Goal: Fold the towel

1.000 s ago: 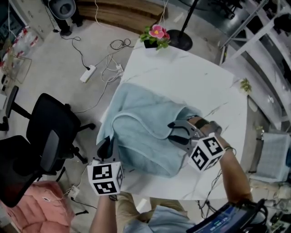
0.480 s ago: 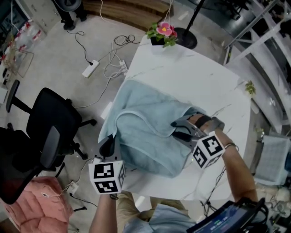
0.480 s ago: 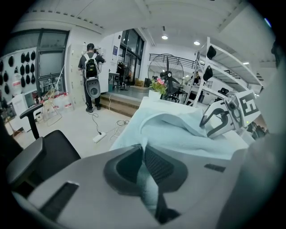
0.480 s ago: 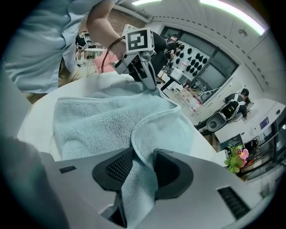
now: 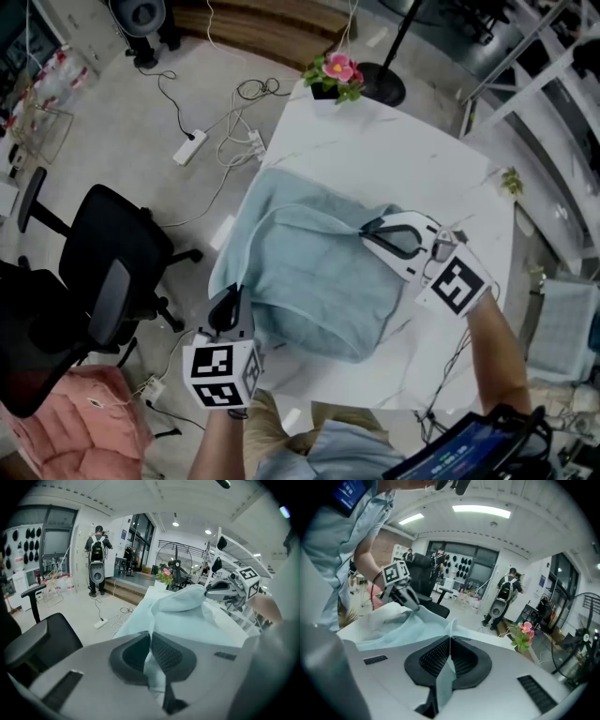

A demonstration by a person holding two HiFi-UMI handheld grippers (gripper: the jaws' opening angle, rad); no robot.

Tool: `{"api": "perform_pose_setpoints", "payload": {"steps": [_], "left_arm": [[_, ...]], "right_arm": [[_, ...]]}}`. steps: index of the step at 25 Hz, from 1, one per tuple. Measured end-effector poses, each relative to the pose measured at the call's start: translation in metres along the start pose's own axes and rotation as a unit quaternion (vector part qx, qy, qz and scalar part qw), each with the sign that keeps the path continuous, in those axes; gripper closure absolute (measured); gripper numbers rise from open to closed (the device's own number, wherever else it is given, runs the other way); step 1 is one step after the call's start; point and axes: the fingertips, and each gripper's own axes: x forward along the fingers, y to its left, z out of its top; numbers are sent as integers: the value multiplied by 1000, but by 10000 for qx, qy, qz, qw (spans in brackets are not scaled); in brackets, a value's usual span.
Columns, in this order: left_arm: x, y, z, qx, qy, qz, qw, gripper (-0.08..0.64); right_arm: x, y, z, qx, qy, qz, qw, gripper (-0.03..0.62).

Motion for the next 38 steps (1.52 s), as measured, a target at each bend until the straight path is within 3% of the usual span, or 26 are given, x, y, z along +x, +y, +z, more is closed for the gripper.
{"api": "perform_pose_setpoints", "payload": {"steps": [4,12,16,22,32,38], "left_arm": [[-27,-10,11,-396,-230,-161,9988,538],[-86,-27,32,-1253,-587,-529,9890,538],[-85,-3,24,-1424,-512,-330,9879,538],[-57,36,-5,-1757,-130,-49,9844,538],[-24,64,-31,-1664,283,212,9854,538],[-18,69,-40,-1501,442,395,9869,538]], "right_arm": [[-2,-34,19,301,-212,-377,9986,571],[30,-82,44,286,-310,-335,9985,571],[62,-94,45,230,-172,-240,9993,571],[114,-90,10,283,306,-75,9991,571],[168,-95,-51,514,879,28,9948,571],[180,-92,-65,415,1090,103,9931,568]]}}
